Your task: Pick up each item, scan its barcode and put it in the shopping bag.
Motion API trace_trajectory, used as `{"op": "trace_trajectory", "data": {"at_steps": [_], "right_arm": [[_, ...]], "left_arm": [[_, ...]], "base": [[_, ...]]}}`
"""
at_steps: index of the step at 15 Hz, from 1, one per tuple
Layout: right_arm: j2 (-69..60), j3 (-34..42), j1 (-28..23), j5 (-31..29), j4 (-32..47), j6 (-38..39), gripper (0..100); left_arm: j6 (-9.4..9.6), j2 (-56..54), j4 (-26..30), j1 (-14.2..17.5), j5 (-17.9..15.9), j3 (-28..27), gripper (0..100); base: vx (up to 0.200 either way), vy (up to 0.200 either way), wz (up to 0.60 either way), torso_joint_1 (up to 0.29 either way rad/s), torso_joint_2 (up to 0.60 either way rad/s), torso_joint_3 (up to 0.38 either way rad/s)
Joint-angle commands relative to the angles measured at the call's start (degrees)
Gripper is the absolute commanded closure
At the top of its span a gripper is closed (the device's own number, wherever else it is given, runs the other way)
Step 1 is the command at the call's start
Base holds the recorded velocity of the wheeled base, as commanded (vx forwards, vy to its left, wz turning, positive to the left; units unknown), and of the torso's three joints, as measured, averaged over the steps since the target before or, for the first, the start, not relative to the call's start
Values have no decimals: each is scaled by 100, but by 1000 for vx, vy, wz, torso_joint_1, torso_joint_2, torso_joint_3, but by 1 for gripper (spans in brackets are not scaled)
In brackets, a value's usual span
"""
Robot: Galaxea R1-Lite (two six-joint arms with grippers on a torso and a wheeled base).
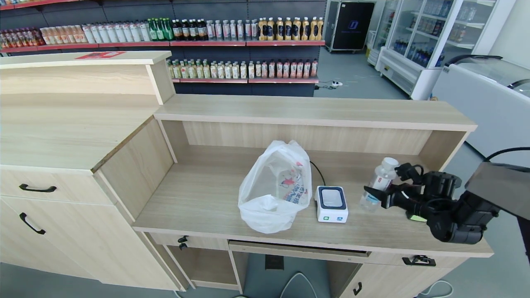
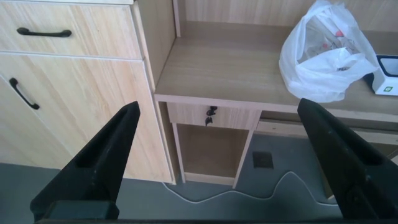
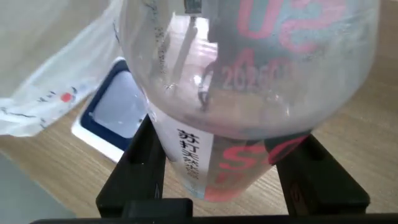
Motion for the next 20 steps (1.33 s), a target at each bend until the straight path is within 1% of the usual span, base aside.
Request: {"op": "trace_trajectory", "data": {"at_steps": [1,4,6,7,9,11,12,13,15,16,18,20], "right_arm": [[-1892,141,-5,684,1130,1011,100],[-3606,132,-93,1950,2782,1671,100],[-4511,220,-23,2714,3327,2286,100],[-4916,290,82,3154,3371,2655,100],[-5364,404,241,3584,3371,3173,100],[-5847,466,425,4411,3327,3833,100],[-6006,545,583,4639,3327,3859,100],[-6058,562,654,4683,3327,3877,100],[-6331,800,1155,4727,3248,3868,100],[-6357,870,1260,4727,3107,3850,100],[-6366,932,1392,4727,2659,3850,100],[-6331,896,1427,4727,2422,3859,100]], "left_arm": [[2,-2,0,2,2,0,0],[2,-2,0,2,2,0,0],[2,-2,0,2,2,0,0],[2,-2,0,2,2,0,0],[2,-2,0,2,2,0,0],[2,-2,0,2,2,0,0],[2,-2,0,2,2,0,0],[2,-2,0,2,2,0,0],[2,-2,0,2,2,0,0],[2,-2,0,2,2,0,0],[2,-2,0,2,2,0,0],[2,-2,0,2,2,0,0]], "base": [[0,0,0,0,0,0],[0,0,0,0,0,0],[0,0,0,0,0,0],[0,0,0,0,0,0],[0,0,0,0,0,0],[0,0,0,0,0,0],[0,0,0,0,0,0],[0,0,0,0,0,0],[0,0,0,0,0,0],[0,0,0,0,0,0],[0,0,0,0,0,0],[0,0,0,0,0,0]]}}
